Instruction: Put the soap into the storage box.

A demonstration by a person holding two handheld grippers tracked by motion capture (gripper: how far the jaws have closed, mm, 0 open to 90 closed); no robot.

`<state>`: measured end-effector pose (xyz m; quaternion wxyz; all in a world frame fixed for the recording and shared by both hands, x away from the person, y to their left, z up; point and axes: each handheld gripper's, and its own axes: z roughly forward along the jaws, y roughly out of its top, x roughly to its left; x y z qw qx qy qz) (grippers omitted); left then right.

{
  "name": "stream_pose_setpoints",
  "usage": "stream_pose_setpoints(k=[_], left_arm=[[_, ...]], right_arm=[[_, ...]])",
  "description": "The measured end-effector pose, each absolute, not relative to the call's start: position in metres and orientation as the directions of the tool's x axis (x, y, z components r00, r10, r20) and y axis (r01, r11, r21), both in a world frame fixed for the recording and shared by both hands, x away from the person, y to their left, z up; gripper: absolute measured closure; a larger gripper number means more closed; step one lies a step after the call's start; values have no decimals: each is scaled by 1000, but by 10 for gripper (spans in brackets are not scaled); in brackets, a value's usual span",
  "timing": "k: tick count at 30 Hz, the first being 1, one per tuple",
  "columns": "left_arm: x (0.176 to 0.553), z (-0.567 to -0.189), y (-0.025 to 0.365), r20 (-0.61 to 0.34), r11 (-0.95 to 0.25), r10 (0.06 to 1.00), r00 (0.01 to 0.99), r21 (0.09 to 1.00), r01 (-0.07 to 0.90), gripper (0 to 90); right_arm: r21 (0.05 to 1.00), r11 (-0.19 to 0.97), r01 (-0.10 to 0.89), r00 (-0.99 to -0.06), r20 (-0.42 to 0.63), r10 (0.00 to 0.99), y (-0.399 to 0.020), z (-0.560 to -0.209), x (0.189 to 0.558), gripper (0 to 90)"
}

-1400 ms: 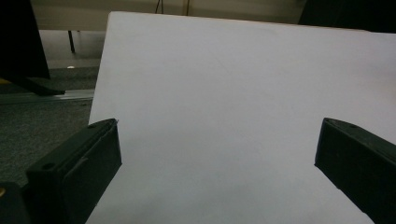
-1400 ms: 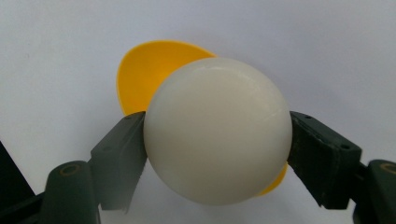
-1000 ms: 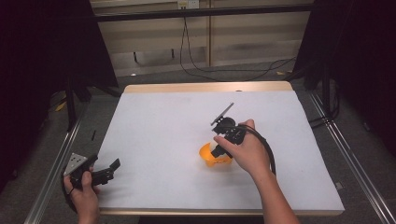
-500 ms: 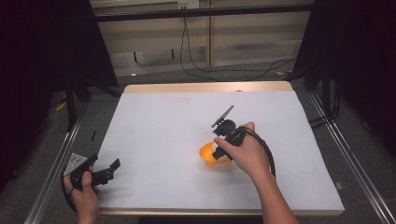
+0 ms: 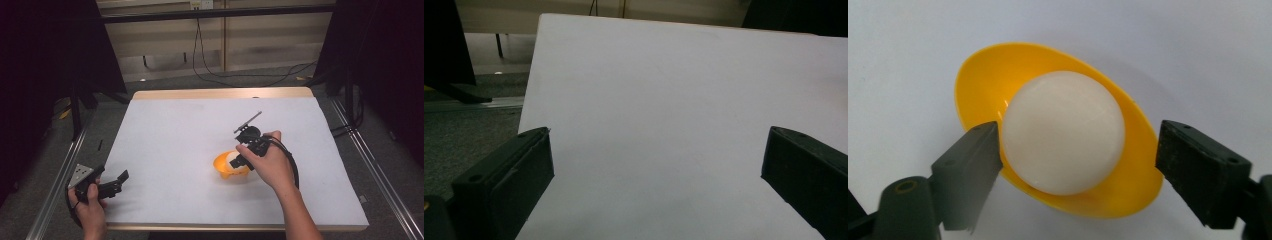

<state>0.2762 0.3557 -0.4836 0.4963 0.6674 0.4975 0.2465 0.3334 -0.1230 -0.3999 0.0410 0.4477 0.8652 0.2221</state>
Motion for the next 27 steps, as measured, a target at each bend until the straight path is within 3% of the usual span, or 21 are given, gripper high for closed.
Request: stream_pose_setpoints(k=[5, 12, 27], left_arm=[[276, -484, 355, -160, -14, 911, 380, 909, 417, 2], [276, -483, 356, -141, -33, 913, 383, 910, 414, 2], [276, -483, 355, -141, -31, 914, 381, 910, 414, 2]], right_arm=[[472, 480, 740, -573, 67, 817, -134, -398, 326, 0], [587, 406, 700, -556, 92, 826, -158, -396, 316, 0], [723, 322, 612, -527, 70, 847, -196, -411, 294, 0]])
